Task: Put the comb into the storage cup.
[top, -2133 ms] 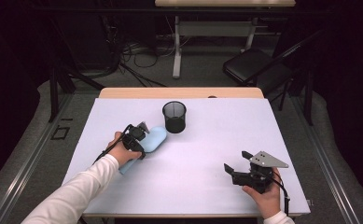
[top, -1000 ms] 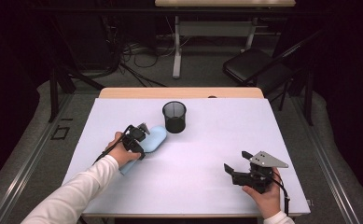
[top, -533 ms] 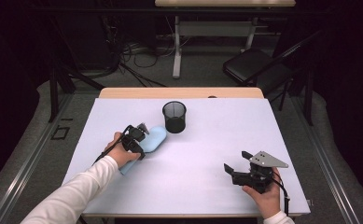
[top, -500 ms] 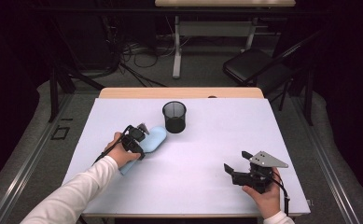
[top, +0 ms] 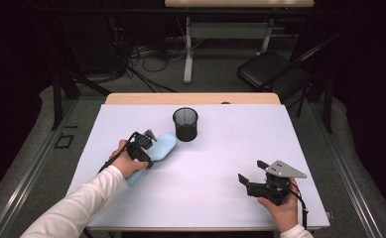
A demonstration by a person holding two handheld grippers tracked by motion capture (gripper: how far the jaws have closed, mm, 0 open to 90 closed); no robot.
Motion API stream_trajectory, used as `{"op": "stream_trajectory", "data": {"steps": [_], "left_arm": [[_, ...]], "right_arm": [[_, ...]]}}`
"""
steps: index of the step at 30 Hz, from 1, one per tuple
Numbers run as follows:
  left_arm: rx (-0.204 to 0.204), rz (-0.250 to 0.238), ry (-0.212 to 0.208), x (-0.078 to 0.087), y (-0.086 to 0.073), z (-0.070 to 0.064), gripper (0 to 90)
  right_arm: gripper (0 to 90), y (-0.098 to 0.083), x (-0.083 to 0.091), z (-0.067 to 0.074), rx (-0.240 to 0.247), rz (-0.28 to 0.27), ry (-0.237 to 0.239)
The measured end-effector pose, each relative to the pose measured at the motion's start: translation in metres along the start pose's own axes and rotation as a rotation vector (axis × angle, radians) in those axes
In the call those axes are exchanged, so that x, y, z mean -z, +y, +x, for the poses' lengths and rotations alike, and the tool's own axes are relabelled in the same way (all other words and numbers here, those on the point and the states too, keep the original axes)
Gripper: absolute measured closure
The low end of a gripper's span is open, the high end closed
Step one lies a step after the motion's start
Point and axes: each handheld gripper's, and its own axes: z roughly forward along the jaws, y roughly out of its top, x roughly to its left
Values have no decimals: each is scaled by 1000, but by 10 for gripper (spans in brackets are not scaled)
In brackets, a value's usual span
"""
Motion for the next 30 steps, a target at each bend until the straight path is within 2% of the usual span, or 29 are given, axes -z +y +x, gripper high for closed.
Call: {"op": "stream_trajectory", "data": {"steps": [10, 14, 24, 26, 30], "left_arm": [[10, -20, -13, 7, -3, 1, 700], [13, -44, -21, 12, -4, 1, 699], [43, -151, -37, 33, -8, 8, 699], [32, -171, -24, 37, -8, 8, 700], [32, -222, -26, 44, -9, 7, 700]], "right_arm": [[142, 0, 0, 0, 0, 0, 1], [142, 0, -1, 0, 0, 0, 1], [141, 0, -1, 1, -2, 4, 0], [142, 0, -1, 1, 0, 2, 0], [142, 0, -1, 1, 0, 0, 0]]}}
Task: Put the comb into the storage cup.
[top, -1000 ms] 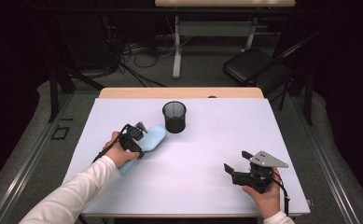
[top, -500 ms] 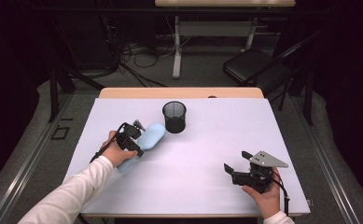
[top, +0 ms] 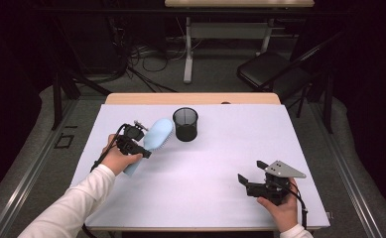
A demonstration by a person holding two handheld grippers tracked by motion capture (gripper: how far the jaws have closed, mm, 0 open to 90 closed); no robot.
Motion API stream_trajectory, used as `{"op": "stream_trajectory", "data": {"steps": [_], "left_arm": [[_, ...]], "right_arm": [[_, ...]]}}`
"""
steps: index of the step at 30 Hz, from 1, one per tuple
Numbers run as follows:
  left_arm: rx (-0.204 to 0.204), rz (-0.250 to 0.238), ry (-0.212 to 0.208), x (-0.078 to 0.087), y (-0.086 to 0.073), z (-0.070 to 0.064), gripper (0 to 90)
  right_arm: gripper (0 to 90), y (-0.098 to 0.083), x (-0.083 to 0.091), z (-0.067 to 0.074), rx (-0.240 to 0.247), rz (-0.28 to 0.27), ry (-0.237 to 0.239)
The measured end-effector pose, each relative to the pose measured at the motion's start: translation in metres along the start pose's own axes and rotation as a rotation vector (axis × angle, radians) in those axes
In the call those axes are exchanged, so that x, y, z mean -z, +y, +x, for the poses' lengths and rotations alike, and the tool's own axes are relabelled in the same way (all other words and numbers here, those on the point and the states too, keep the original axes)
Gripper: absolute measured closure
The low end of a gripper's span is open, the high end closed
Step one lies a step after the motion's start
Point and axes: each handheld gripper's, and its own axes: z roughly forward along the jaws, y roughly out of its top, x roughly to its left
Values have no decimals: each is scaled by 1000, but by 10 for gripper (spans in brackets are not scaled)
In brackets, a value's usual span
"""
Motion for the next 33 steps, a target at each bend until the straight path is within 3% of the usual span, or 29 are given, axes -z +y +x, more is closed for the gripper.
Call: {"op": "stream_trajectory", "data": {"steps": [13, 22, 28, 33], "left_arm": [[10, -157, -1, 22, 5, -7, 700], [12, -222, -34, 30, 6, -14, 700], [10, -294, -21, 36, 9, -19, 700], [16, -331, -43, 39, 13, -20, 699]], "right_arm": [[141, 0, 1, -1, 1, 3, -2], [141, 0, 1, 0, 3, 4, -3], [142, 0, 1, 0, 0, 3, -3], [142, 0, 0, 0, 1, 1, -1]]}}
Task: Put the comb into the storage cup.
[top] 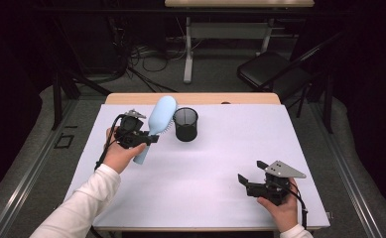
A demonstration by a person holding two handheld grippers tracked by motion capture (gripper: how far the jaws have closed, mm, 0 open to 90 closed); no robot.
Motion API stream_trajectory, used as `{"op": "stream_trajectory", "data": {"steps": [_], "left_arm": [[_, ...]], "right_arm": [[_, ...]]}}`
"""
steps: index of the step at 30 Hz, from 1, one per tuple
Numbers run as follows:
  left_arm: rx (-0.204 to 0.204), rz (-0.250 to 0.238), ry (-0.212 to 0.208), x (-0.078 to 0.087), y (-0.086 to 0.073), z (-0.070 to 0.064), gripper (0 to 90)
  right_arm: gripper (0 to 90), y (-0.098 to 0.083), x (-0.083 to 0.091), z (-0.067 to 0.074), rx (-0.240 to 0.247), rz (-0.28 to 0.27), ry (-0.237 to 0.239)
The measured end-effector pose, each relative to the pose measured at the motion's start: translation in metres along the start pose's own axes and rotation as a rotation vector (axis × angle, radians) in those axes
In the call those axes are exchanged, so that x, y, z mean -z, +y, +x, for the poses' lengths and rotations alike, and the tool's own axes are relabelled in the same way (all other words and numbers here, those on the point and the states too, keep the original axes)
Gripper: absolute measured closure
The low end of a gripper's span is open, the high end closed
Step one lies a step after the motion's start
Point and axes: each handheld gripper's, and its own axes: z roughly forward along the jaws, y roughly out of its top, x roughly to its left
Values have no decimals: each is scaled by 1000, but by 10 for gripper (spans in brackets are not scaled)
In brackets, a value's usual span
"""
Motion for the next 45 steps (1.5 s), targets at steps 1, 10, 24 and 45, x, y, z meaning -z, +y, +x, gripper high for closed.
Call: {"op": "stream_trajectory", "data": {"steps": [1, 10, 24, 45], "left_arm": [[5, -13, -7, 0, 1, -1, 699], [-6, -112, -9, 0, 7, -9, 699], [-47, -198, -14, -8, 14, -26, 699], [-39, -322, -60, -10, 17, -37, 699]], "right_arm": [[142, 0, 0, 0, 2, 1, 0], [142, 0, 0, 0, 2, 1, 0], [142, -1, 0, 0, -4, -5, 1], [141, 2, -3, 3, 7, 11, 1]]}}
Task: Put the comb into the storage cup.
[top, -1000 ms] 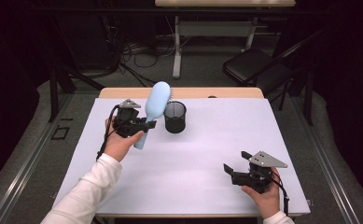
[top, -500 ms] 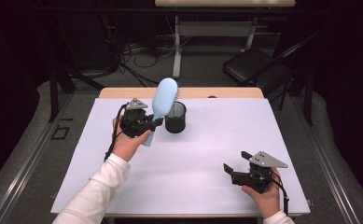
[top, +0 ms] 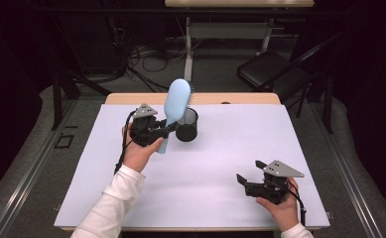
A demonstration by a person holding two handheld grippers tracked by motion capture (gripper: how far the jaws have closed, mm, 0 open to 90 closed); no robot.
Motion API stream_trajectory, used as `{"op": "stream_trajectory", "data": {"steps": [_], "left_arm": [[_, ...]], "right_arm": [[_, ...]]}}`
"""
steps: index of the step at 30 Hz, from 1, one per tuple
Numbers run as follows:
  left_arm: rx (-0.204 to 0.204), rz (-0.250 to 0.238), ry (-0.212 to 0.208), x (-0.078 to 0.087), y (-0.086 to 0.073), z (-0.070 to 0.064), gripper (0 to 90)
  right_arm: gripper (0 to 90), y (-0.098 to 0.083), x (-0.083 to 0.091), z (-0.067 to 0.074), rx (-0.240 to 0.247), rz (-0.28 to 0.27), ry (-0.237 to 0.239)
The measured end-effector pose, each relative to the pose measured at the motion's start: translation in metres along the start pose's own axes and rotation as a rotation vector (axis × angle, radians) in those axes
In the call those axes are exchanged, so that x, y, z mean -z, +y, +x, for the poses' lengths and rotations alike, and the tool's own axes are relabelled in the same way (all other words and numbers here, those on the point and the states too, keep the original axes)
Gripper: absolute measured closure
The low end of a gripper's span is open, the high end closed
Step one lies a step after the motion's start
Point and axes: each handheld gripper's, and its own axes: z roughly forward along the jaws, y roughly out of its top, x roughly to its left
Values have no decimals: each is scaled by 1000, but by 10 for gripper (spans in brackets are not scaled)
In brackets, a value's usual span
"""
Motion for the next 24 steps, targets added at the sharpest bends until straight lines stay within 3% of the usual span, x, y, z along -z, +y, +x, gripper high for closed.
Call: {"op": "stream_trajectory", "data": {"steps": [12, 16, 24], "left_arm": [[25, -82, 3, -1, -2, 0, 699], [26, -103, -5, -3, -3, -1, 699], [6, -122, -6, -6, -8, -2, 699]], "right_arm": [[141, 3, -1, 6, 31, -9, 11], [141, 5, -2, 5, 46, -20, -8], [141, 8, -2, 5, 41, -19, -21]]}}
